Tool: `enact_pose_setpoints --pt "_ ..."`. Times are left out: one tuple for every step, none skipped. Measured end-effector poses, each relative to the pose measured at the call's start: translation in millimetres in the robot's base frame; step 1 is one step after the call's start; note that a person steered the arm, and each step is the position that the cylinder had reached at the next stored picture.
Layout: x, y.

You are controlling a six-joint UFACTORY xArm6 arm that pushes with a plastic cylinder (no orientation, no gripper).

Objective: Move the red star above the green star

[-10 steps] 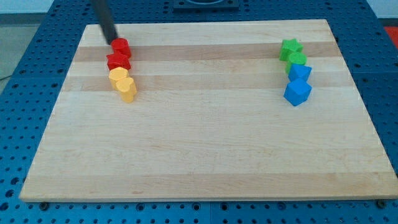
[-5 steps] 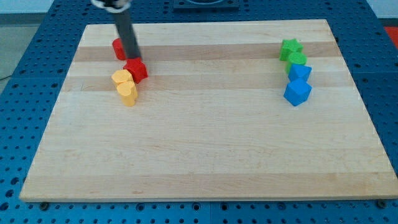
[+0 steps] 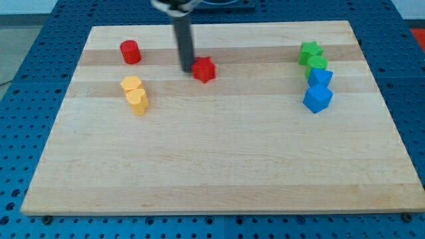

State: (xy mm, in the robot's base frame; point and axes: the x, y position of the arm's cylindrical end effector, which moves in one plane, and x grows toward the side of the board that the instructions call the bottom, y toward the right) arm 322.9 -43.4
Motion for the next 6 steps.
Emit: enact_pose_setpoints --pt "19 -12" --pt "63 -24" --pt "59 20" --pt "11 58" --pt "-21 73" --pt "12 58"
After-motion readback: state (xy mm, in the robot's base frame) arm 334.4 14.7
